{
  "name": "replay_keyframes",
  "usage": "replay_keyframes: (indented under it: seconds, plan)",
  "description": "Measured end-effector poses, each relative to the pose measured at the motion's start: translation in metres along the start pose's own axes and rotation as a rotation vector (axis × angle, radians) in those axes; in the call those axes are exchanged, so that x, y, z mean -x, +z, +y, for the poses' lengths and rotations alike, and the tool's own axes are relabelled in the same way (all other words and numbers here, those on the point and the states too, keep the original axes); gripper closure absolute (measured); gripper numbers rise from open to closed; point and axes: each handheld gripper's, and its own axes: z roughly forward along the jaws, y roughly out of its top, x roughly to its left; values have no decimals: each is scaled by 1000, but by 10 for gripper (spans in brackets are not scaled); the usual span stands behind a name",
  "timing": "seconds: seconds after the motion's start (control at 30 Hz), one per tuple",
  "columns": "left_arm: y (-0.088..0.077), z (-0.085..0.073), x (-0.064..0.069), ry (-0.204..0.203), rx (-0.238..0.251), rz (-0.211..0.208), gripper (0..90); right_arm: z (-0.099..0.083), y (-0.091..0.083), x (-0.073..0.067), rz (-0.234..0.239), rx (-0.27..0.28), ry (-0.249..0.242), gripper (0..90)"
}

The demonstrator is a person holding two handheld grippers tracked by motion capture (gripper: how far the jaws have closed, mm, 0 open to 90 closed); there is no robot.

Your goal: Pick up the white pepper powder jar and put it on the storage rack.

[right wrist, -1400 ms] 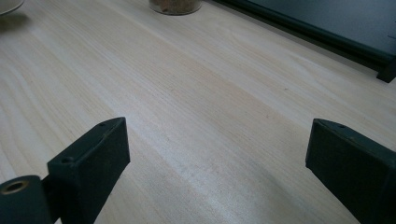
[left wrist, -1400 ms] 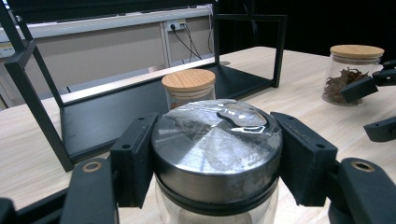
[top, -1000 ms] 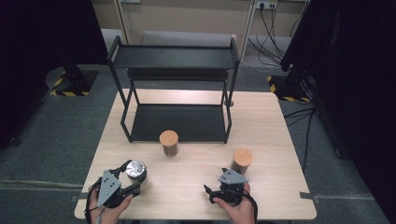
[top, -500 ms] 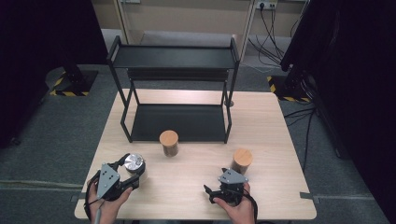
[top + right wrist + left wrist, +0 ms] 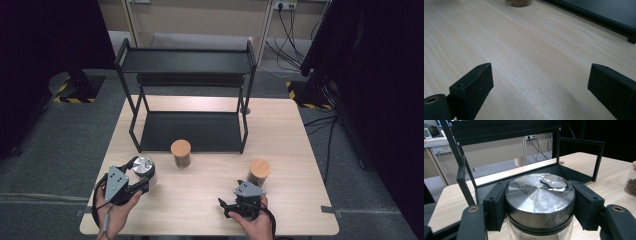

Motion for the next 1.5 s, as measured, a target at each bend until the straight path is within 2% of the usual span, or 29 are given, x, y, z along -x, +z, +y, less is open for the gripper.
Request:
replay_keyframes:
  seconds: [0.63, 1.17, 1.5]
  plan:
    - [19, 13, -4, -3, 13, 28, 349, 0, 0, 0, 1, -2, -2, 65]
    - [37, 22, -9, -6, 0, 45, 348, 0, 0, -1, 0, -2, -7, 64]
    - [48, 20, -14, -10, -22, 61, 349, 0, 0, 0, 3, -2, -4, 65]
